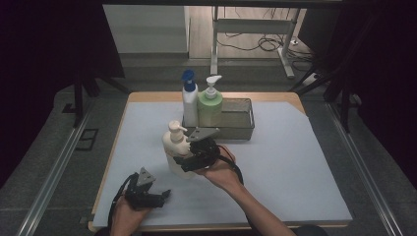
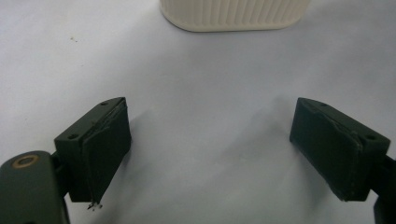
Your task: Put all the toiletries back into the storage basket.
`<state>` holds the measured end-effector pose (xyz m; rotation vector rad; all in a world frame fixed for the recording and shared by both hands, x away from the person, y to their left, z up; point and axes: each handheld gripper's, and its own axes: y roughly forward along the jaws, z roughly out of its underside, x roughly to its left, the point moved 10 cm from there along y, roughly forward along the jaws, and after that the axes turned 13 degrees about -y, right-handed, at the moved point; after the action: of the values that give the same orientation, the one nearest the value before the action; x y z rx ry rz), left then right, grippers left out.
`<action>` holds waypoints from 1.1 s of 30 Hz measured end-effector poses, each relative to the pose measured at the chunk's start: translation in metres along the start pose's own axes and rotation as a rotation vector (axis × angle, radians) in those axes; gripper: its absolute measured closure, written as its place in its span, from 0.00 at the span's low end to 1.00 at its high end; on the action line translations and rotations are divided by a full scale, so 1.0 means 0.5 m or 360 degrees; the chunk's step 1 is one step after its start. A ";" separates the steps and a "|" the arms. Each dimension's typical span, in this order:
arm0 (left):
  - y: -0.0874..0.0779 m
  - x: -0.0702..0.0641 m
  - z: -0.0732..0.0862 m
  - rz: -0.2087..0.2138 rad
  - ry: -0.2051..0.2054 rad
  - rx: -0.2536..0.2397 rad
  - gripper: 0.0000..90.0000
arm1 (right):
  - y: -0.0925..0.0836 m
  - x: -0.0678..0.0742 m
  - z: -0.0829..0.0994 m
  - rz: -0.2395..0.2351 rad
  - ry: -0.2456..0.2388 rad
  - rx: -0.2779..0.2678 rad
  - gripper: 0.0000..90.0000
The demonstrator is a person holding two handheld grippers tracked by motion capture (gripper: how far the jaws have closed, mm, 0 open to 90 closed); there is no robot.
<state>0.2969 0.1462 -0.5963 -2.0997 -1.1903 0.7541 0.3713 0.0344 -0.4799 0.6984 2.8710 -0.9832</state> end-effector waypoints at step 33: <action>0.000 0.000 0.000 0.0003 -0.0002 0.0000 0.14 | -0.015 0.004 -0.027 0.0017 -0.0027 -0.0003 0.41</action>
<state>0.2969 0.1461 -0.5963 -2.1010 -1.1887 0.7562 0.3678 0.0381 -0.4651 0.7013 2.8500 -0.9798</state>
